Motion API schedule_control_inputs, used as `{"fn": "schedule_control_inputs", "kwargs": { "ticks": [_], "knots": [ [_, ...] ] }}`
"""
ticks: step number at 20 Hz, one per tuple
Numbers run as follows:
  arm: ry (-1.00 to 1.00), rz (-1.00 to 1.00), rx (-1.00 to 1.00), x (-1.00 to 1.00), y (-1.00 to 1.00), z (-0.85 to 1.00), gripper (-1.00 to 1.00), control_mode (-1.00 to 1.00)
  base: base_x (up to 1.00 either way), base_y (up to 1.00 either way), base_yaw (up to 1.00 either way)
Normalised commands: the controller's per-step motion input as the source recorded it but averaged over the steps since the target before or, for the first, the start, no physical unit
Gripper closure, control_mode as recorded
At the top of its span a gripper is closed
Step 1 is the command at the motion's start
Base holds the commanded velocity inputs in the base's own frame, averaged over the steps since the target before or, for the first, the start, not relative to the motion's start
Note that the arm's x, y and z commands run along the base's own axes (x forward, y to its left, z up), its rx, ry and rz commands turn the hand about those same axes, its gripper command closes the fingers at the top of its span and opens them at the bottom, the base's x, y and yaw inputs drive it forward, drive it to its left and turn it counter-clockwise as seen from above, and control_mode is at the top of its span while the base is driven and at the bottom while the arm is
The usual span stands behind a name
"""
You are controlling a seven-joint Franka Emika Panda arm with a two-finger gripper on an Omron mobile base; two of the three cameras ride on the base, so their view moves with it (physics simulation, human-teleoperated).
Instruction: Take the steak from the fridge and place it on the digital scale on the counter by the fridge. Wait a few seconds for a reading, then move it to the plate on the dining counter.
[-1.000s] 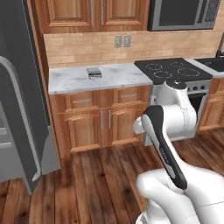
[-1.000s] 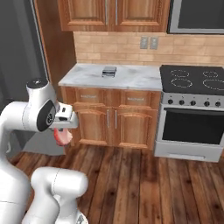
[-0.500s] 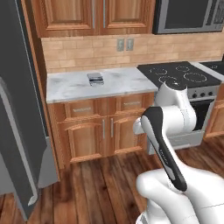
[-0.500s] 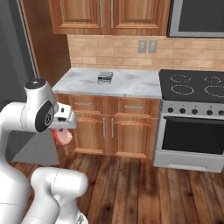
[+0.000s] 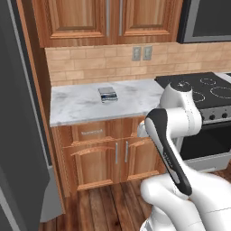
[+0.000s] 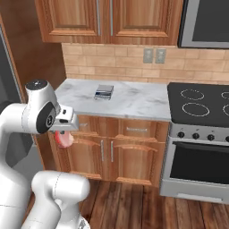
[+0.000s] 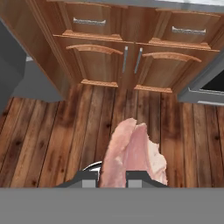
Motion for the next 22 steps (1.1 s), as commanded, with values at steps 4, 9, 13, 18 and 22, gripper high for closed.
{"fn": "schedule_control_inputs", "kwargs": {
  "ticks": [4,9,13,18,22],
  "knots": [
    [0.00,0.00,0.00,0.00,0.00,0.00,1.00,1.00,0.84,0.00,0.06],
    [0.00,0.00,0.00,0.00,0.00,0.00,1.00,1.00,0.72,0.00,0.09],
    [0.00,0.00,0.00,0.00,0.00,0.00,1.00,1.00,0.46,0.00,0.10],
    [0.00,0.00,0.00,0.00,0.00,0.00,1.00,1.00,0.41,0.00,0.10],
    [0.00,0.00,0.00,0.00,0.00,0.00,1.00,1.00,0.77,-0.06,0.08]
  ]
}}
